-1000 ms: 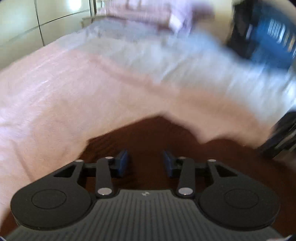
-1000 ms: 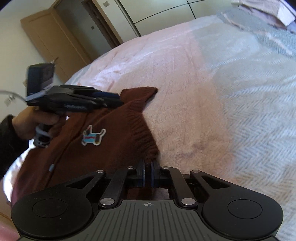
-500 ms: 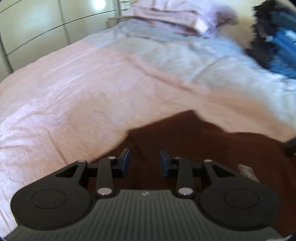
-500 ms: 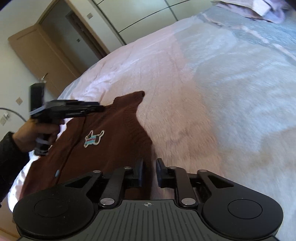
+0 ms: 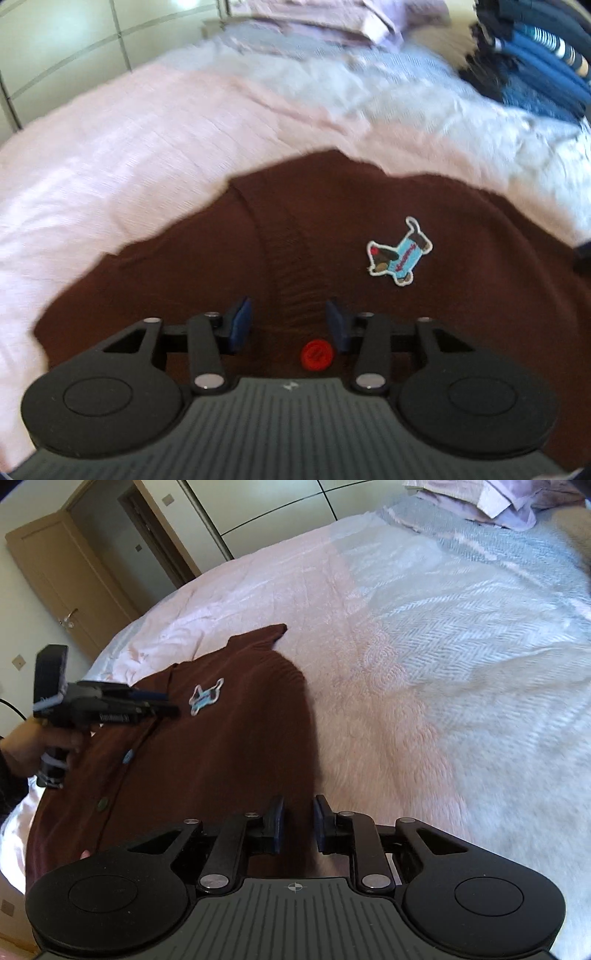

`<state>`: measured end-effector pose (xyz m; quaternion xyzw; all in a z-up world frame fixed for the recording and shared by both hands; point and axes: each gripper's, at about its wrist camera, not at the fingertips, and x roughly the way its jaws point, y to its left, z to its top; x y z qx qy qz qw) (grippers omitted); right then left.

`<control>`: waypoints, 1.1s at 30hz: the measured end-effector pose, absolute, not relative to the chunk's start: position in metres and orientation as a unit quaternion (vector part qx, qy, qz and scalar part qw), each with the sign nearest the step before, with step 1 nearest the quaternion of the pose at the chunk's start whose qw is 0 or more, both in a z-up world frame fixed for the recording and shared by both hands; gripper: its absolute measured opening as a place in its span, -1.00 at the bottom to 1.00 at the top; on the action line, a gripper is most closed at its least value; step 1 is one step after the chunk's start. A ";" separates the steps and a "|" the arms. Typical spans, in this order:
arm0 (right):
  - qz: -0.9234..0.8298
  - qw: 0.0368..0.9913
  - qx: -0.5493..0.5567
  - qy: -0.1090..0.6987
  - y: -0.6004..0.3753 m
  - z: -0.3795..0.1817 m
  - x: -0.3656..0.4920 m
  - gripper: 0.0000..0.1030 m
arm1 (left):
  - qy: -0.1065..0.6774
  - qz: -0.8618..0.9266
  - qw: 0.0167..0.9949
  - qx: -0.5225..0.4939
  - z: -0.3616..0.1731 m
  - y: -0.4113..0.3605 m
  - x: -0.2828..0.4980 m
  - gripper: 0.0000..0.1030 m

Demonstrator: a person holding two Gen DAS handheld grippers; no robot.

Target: Fold clothes

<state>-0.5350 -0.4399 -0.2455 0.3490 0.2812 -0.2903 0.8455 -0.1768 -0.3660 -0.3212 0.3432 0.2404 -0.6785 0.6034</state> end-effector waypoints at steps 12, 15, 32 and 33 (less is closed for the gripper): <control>-0.317 0.837 0.329 0.301 -0.358 -0.227 -0.563 -0.21 | 0.258 -0.630 0.666 0.304 -0.287 -0.172 -0.164 -0.13; -0.311 0.843 0.320 0.301 -0.334 -0.219 -0.559 0.01 | 0.274 -0.608 0.685 0.294 -0.292 -0.120 -0.164 -0.12; -0.283 0.848 0.193 0.404 -0.246 -0.224 -0.492 0.34 | 0.294 -0.559 0.730 0.261 -0.307 0.001 -0.176 0.10; -0.283 0.847 0.189 0.409 -0.244 -0.225 -0.489 0.34 | 0.294 -0.559 0.730 0.262 -0.308 0.002 -0.176 0.10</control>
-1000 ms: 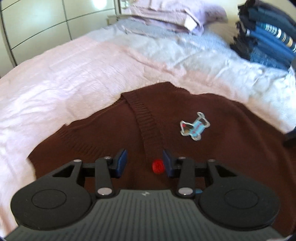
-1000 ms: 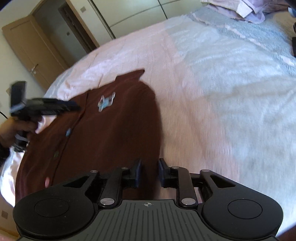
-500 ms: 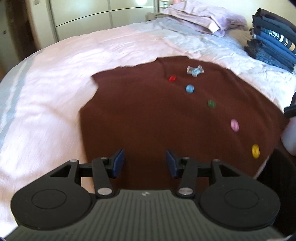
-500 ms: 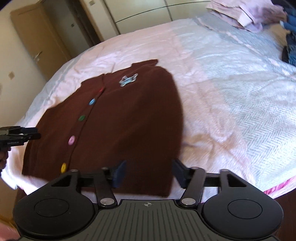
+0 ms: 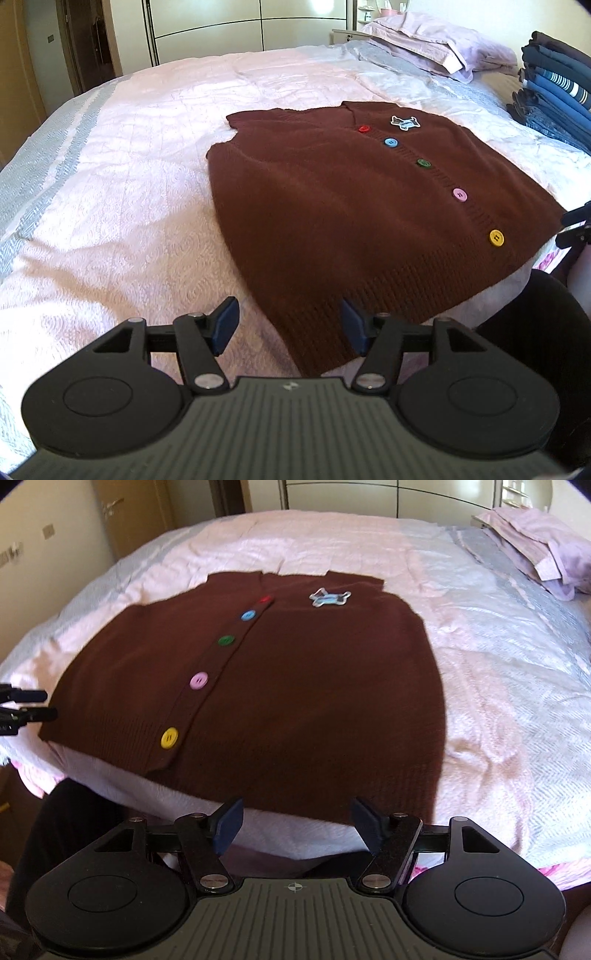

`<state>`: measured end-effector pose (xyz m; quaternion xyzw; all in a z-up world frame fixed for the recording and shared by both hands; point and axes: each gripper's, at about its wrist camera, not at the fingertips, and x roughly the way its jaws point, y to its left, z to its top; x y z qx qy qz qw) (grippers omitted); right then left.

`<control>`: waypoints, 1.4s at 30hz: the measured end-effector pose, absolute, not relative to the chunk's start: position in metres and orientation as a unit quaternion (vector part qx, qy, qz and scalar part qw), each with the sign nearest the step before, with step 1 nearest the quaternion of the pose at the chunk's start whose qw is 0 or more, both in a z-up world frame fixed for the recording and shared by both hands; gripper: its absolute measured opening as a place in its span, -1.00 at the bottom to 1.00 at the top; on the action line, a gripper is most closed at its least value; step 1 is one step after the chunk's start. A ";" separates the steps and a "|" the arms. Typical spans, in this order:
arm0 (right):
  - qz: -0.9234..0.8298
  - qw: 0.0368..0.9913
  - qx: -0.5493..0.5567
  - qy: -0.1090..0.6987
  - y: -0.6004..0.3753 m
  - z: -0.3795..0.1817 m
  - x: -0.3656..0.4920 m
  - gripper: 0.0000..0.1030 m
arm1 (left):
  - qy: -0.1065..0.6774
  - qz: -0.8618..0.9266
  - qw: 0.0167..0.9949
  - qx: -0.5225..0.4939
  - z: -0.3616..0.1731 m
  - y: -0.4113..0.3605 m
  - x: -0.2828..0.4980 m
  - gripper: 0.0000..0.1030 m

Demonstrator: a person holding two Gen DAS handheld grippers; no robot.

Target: Fold clothes

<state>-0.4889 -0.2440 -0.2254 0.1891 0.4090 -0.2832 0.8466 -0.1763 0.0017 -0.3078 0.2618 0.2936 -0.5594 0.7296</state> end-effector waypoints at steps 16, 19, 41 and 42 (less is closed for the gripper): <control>-0.281 0.842 0.154 0.434 -0.226 -0.229 -0.476 0.34 | 0.287 -0.562 0.728 0.269 -0.308 0.005 -0.174 0.10; -0.274 0.849 0.150 0.425 -0.220 -0.222 -0.471 0.34 | 0.283 -0.568 0.727 0.263 -0.303 0.009 -0.169 0.11; 0.001 0.907 -0.152 0.392 -0.049 -0.255 -0.253 0.33 | 0.210 -0.569 0.730 0.316 -0.298 0.032 -0.084 0.24; -0.001 0.902 -0.166 0.399 -0.046 -0.263 -0.246 0.33 | 0.209 -0.572 0.728 0.316 -0.300 0.032 -0.081 0.25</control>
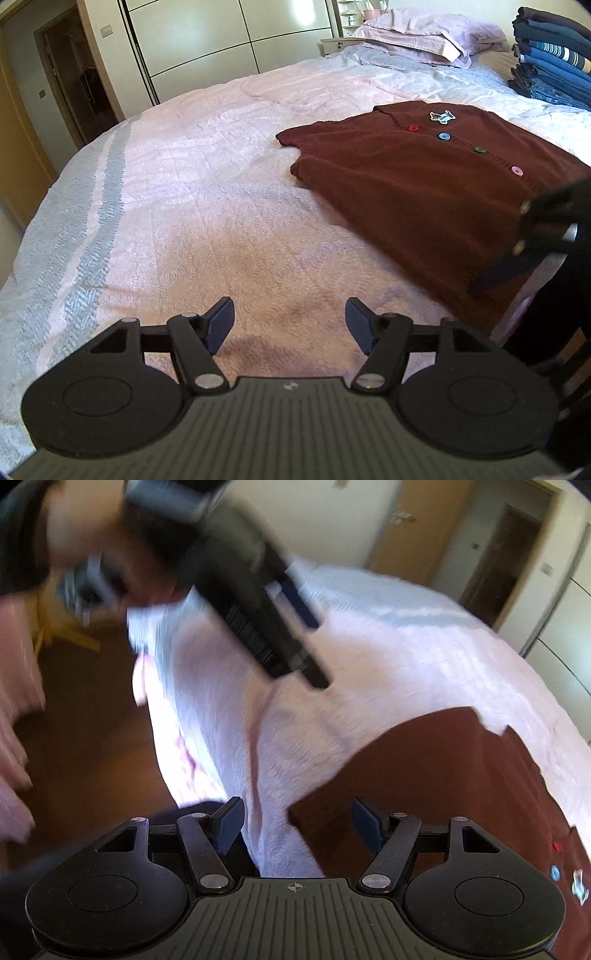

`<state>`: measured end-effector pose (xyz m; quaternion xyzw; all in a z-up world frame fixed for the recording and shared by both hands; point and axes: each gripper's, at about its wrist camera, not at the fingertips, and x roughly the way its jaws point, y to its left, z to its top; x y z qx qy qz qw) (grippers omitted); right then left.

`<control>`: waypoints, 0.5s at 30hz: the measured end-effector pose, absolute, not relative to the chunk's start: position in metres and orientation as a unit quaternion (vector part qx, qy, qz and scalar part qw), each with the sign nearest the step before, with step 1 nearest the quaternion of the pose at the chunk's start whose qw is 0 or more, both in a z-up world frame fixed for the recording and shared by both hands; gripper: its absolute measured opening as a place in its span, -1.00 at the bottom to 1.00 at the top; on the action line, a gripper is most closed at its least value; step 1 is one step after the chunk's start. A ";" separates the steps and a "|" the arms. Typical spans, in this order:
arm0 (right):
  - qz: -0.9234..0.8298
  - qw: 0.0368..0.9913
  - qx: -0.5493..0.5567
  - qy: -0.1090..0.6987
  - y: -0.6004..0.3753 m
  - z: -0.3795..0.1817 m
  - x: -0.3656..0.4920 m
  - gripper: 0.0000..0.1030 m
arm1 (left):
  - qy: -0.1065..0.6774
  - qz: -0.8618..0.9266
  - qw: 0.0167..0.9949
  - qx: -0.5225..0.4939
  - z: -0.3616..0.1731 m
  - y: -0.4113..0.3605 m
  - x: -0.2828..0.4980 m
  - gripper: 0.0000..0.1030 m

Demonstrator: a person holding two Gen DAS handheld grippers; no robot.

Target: Fold clothes

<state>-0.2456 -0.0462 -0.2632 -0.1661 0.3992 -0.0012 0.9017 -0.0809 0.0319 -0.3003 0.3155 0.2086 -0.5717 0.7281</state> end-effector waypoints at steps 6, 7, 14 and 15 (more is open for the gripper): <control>-0.041 0.881 -0.264 0.391 -0.047 -0.283 -0.245 -0.34 | 0.108 -0.576 0.699 0.410 -0.313 0.019 -0.088 0.30; -0.042 0.885 -0.256 0.387 -0.052 -0.278 -0.248 -0.65 | 0.088 -0.582 0.689 0.422 -0.314 0.014 -0.088 0.33; -0.058 0.942 -0.035 0.328 -0.118 -0.203 -0.284 -0.86 | -0.043 -0.616 0.611 0.496 -0.320 -0.047 -0.086 0.34; -0.065 0.947 -0.010 0.315 -0.128 -0.194 -0.291 -0.86 | -0.062 -0.619 0.597 0.506 -0.321 -0.059 -0.086 0.34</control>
